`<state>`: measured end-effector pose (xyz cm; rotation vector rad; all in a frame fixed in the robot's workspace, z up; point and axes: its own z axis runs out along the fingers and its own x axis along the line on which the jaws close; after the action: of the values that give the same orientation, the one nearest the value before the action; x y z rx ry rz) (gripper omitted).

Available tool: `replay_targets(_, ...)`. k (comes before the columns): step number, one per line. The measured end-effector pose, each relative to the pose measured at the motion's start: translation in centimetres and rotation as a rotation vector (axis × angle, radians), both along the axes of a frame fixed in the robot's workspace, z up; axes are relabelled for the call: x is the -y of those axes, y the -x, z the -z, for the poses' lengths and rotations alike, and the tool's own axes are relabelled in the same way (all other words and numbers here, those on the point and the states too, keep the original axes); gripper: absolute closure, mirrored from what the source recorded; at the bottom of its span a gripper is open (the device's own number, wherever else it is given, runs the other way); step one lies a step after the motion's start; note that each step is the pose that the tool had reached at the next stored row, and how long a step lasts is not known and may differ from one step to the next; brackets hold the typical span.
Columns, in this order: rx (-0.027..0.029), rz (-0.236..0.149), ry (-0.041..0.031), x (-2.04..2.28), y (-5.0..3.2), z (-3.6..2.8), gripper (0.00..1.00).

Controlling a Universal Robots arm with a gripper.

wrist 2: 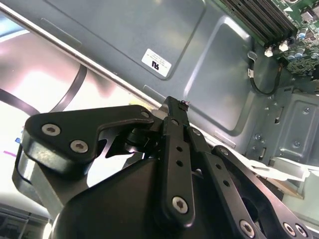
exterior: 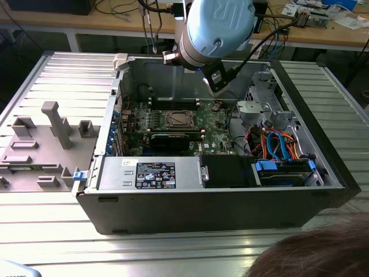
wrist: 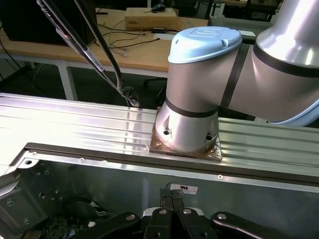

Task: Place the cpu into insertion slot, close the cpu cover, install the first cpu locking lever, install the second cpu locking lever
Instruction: 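Install the second cpu locking lever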

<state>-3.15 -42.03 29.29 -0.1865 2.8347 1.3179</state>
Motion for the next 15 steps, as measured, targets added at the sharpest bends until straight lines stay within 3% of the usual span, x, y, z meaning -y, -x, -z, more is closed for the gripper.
replay_targets(7,0.0,-0.001,-0.0175,0.02,0.0,0.0,0.89)
replay_targets(15,0.0,-0.003,-0.0439,0.03,0.0,0.0,0.89)
